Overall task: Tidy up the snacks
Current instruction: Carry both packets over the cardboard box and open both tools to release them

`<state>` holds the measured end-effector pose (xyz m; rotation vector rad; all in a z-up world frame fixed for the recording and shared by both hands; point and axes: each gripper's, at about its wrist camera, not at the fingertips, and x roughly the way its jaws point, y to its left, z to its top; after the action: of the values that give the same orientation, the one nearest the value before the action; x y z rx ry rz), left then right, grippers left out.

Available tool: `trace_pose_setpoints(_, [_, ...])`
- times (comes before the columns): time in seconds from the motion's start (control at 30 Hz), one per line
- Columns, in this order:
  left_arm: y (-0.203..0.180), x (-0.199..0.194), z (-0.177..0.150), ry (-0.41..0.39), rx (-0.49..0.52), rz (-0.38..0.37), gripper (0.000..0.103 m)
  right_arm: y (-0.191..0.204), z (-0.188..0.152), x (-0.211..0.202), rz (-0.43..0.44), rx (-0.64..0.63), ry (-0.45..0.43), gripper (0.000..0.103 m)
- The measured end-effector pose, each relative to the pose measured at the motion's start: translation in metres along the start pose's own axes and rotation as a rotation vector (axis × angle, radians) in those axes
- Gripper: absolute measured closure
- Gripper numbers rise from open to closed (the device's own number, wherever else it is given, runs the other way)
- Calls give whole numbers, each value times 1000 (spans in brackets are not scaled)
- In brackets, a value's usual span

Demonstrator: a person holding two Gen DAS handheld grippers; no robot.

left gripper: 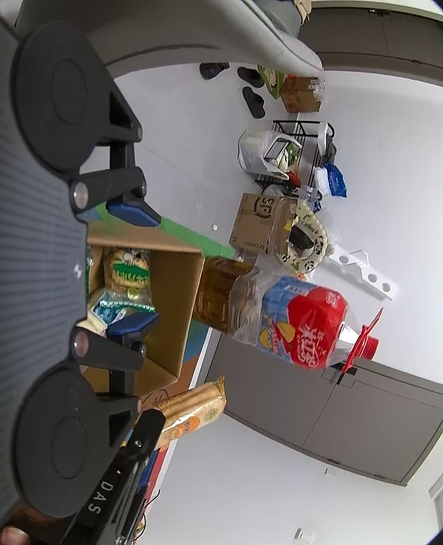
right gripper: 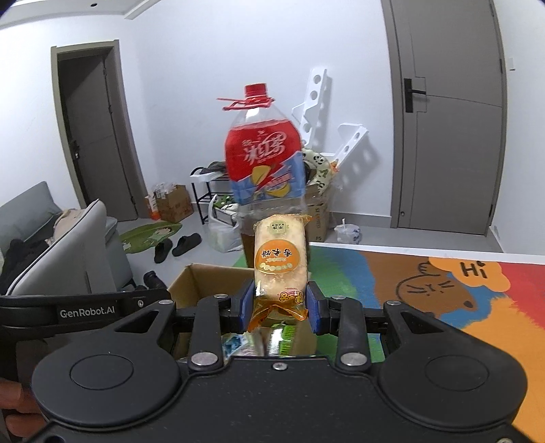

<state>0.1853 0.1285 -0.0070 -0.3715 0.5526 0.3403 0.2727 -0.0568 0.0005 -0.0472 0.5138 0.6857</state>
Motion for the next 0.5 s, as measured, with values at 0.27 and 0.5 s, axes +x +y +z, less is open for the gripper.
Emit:
trace_pose_setpoints(0.27, [0,-4,3,-14,-4,19,41,5,1,-1,6,-8,17,57])
trace_pose_setpoints(0.5, [-15,-5,-4,-6,13,1,29,-19,-5,-14,-44,40,25,54])
